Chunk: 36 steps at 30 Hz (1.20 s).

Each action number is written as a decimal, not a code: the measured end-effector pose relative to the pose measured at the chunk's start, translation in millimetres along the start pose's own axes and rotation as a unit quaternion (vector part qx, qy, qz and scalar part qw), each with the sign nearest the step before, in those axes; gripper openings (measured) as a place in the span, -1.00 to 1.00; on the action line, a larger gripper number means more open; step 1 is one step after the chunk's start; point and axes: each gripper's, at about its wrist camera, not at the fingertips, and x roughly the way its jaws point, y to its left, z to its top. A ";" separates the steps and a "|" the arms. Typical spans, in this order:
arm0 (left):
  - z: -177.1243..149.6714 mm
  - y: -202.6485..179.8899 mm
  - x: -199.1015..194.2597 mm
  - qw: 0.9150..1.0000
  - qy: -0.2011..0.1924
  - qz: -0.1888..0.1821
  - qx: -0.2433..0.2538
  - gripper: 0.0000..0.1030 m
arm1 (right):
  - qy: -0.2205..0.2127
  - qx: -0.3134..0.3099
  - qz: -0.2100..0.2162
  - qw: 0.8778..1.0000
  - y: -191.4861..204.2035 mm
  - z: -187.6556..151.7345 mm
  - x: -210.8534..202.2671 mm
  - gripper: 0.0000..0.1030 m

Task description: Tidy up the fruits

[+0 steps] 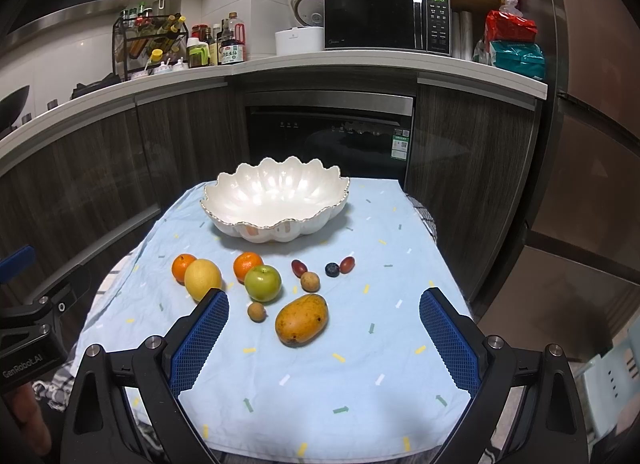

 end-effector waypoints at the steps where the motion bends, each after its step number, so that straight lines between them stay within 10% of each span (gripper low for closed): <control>1: -0.2 -0.1 0.1 1.000 0.000 0.000 0.000 1.00 | 0.000 0.000 0.000 1.000 -0.1 -0.1 0.1 0.89; 36: -4.3 2.2 11.8 1.000 0.008 0.001 0.003 0.99 | 0.010 0.005 0.004 1.000 0.6 -0.3 9.4 0.89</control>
